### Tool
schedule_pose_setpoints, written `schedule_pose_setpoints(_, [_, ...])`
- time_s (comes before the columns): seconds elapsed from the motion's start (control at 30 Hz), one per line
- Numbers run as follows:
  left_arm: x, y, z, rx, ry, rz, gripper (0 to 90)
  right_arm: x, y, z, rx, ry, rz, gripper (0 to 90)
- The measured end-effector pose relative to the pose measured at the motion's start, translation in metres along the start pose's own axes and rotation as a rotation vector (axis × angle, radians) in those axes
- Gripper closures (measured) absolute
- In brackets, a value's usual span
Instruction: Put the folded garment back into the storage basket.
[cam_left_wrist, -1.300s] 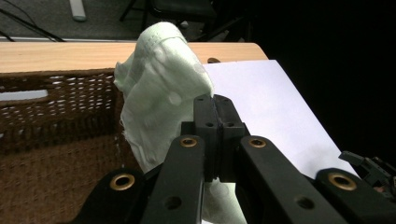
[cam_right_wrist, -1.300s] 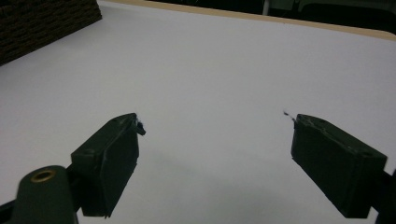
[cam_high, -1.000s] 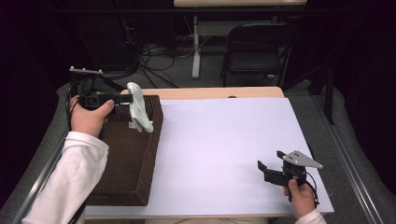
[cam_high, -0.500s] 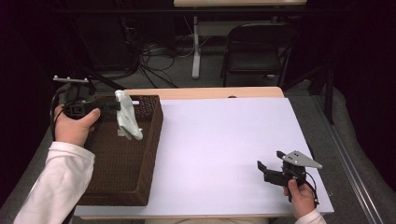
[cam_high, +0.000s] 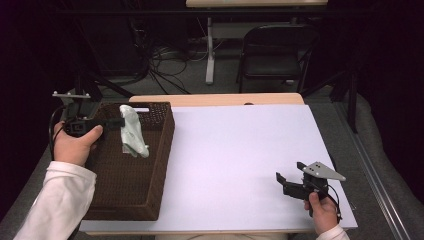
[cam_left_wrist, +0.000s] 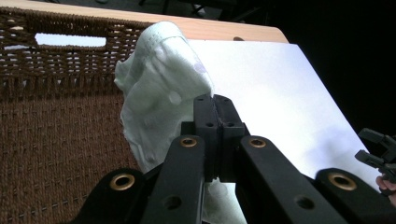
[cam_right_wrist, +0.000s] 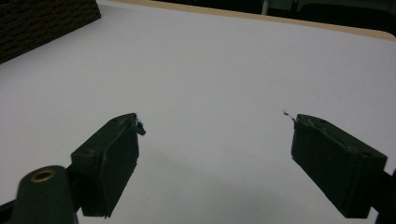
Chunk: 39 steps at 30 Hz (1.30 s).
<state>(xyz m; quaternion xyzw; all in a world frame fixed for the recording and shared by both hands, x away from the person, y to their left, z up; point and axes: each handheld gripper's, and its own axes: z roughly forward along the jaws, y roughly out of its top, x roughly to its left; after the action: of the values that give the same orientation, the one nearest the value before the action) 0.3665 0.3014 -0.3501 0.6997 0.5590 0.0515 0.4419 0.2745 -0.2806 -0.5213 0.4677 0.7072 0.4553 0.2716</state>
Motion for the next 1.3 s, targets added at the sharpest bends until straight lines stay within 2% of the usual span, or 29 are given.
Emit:
schedule_pose_setpoints(0.5, [0.006, -0.014, 0.015, 0.045, 0.003, -0.011, 90.0, 0.000, 0.000, -0.001, -0.002, -0.002, -0.005, 14.6])
schedule_pose_setpoints(1.3, [0.017, -0.044, 0.051, 0.119, -0.031, -0.036, 90.0, 0.000, -0.001, -0.001, -0.002, -0.003, -0.003, 14.6])
